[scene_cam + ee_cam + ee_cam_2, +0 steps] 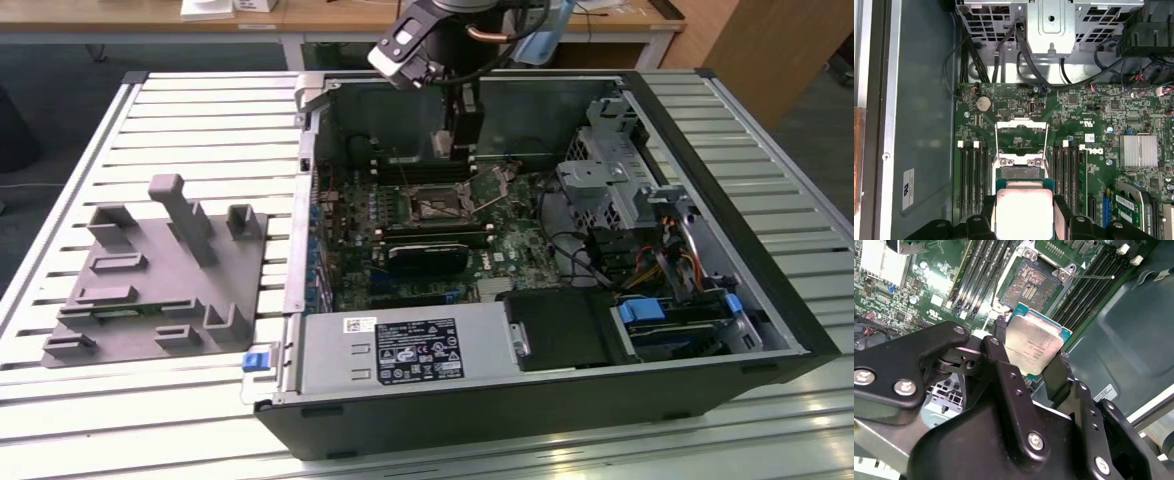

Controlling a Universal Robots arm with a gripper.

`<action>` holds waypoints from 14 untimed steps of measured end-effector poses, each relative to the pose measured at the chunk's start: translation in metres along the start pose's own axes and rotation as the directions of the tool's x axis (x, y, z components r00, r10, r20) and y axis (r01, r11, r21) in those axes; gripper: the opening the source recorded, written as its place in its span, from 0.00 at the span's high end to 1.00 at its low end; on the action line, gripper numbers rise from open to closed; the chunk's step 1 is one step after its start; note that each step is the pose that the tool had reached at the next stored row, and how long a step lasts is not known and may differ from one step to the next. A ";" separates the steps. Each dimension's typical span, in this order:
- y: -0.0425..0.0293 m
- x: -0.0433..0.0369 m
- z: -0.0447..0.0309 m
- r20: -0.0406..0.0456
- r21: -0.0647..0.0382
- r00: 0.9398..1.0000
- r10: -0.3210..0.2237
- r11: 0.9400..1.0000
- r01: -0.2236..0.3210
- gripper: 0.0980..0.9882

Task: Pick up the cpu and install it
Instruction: 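Place the cpu into insertion slot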

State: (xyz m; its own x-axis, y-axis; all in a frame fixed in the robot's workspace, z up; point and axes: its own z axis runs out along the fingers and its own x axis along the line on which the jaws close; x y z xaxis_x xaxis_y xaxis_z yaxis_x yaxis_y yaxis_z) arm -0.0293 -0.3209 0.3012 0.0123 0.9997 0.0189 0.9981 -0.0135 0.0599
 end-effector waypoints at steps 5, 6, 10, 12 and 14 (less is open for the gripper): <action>-0.0002 0.0011 0.0037 0.000 0.000 1.000 -0.002 1.000 0.002 0.50; -0.0003 0.0011 0.0045 0.000 0.000 1.000 -0.002 1.000 0.002 0.50; -0.0003 0.0011 0.0052 0.001 0.000 1.000 -0.002 1.000 0.002 0.50; -0.0003 0.0012 0.0054 0.000 0.000 1.000 -0.002 1.000 0.002 0.50; -0.0004 0.0012 0.0061 0.000 0.000 1.000 -0.004 1.000 0.004 0.50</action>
State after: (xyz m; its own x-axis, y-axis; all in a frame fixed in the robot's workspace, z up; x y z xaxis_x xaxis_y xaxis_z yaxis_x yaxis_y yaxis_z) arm -0.0293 -0.3196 0.2951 0.0086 0.9998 0.0186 0.9981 -0.0097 0.0601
